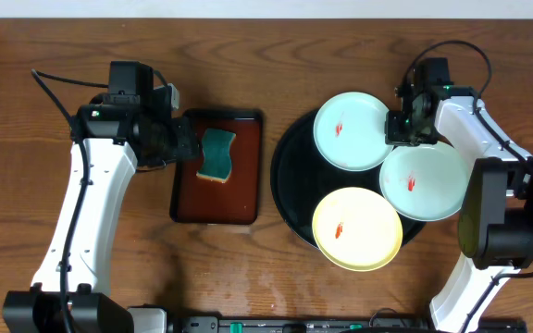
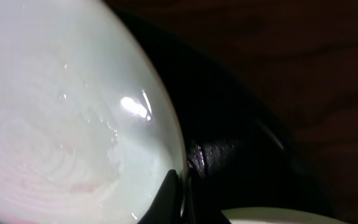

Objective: Clean dirty plates on tray and stack at the side
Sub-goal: 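Reach left gripper to the green sponge and right gripper to the top white plate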

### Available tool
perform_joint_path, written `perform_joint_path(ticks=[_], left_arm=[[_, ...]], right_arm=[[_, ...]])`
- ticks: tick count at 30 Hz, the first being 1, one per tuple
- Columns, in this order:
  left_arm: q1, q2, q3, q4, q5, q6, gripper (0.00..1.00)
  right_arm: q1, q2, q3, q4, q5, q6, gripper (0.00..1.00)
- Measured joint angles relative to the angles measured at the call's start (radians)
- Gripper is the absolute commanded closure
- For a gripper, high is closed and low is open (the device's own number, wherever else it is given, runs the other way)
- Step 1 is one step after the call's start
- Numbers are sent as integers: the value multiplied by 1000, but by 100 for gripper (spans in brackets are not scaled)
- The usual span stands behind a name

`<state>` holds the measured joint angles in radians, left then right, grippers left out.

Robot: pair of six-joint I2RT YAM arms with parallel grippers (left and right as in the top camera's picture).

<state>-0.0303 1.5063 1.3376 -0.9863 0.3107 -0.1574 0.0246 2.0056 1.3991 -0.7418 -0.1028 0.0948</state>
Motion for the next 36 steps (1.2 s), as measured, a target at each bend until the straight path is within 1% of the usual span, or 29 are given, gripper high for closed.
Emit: perform_joint_path(ticks=[16, 21, 24, 28, 32, 36], left_arm=[[-14, 4, -1, 32, -3, 0, 47], [-67, 48, -2, 53, -67, -21, 47], [-99, 93, -2, 75, -106, -30, 47], [-123, 148, -2, 126, -124, -32, 47], [-129, 207, -2, 160, -135, -38, 47], [-130, 264, -3, 172, -138, -66, 47]], right_arm=[[3, 0, 0, 1, -100, 0, 99], [6, 0, 0, -17, -108, 0, 99], [6, 0, 0, -29, -108, 2, 95], [10, 0, 0, -35, -108, 3, 93], [24, 0, 0, -36, -108, 4, 84], [31, 0, 0, -35, -111, 3, 83]])
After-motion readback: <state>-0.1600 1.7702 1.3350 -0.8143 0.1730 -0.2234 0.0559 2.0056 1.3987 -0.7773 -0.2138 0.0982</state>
